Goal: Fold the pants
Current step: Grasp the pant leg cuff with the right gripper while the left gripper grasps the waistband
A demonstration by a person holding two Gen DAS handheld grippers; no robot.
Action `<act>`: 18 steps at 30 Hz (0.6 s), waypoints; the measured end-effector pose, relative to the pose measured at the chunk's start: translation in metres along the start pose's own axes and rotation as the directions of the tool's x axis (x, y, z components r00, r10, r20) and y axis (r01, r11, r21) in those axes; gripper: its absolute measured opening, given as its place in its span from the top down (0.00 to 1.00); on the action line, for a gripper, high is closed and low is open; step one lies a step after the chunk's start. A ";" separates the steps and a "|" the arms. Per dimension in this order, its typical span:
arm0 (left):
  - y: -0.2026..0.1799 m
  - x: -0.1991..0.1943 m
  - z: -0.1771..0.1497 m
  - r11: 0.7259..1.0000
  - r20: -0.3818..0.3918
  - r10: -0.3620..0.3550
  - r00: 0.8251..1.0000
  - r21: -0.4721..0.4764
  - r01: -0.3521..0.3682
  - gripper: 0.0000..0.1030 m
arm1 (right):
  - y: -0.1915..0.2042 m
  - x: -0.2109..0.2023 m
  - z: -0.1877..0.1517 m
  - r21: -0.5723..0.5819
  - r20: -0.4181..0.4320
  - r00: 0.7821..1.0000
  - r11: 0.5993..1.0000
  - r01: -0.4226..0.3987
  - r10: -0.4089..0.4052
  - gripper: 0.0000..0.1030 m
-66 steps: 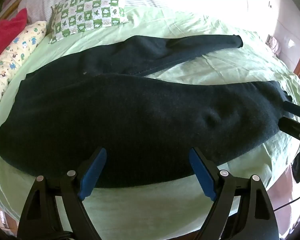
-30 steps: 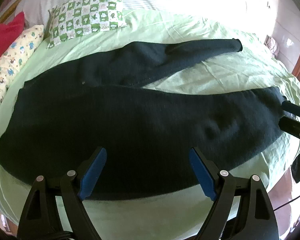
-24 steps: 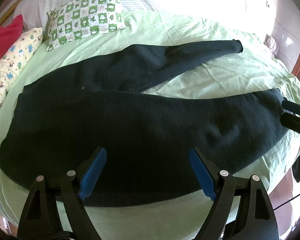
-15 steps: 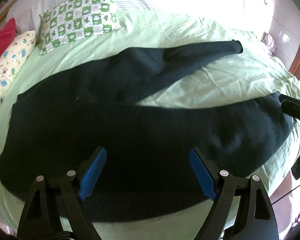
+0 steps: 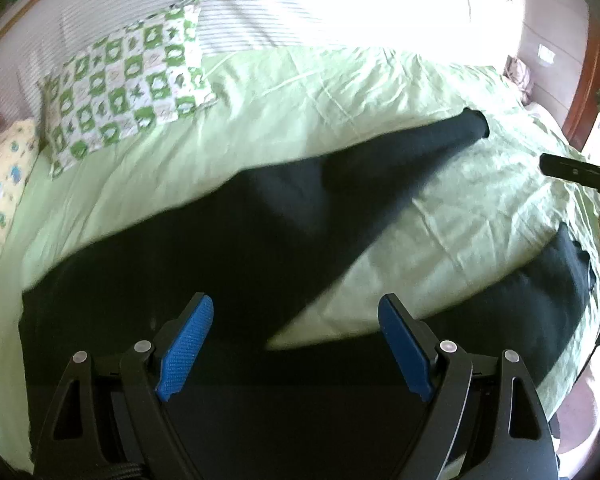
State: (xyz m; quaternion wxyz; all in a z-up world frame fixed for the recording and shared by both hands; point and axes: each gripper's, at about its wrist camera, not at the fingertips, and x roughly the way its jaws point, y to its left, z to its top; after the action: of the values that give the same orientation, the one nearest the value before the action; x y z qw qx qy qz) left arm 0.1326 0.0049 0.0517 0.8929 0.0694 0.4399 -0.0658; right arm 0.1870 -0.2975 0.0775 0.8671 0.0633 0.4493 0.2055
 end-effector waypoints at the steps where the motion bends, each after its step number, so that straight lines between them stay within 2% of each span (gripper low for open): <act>1: 0.001 0.004 0.007 1.000 0.004 -0.004 1.000 0.008 0.004 0.17 | -0.003 0.002 0.005 -0.004 -0.003 1.000 1.000 0.003 -0.003 0.10; 5: 0.004 0.017 0.032 0.999 0.013 -0.019 1.000 0.040 0.019 0.17 | -0.018 0.016 0.026 -0.014 -0.013 1.000 1.000 0.026 -0.026 0.12; 11: 0.015 0.050 0.069 0.996 -0.012 -0.051 0.999 0.075 0.052 0.17 | -0.051 0.040 0.057 0.034 -0.036 0.999 0.999 0.017 -0.015 0.25; 15: 0.030 0.078 0.090 0.990 -0.070 -0.124 0.990 0.062 0.128 0.17 | -0.072 0.059 0.076 0.069 -0.056 0.998 0.997 0.027 -0.023 0.31; 18: 0.039 0.095 0.103 0.985 -0.094 -0.156 0.983 0.065 0.162 0.17 | -0.081 0.072 0.087 0.073 -0.071 0.997 0.997 0.038 -0.033 0.31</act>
State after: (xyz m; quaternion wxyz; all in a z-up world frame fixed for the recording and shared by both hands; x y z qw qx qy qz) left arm 0.2764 0.0191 0.0408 0.8614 0.0693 0.4805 -0.1497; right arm 0.3176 -0.3350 0.0507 0.8516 0.0803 0.4874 0.1752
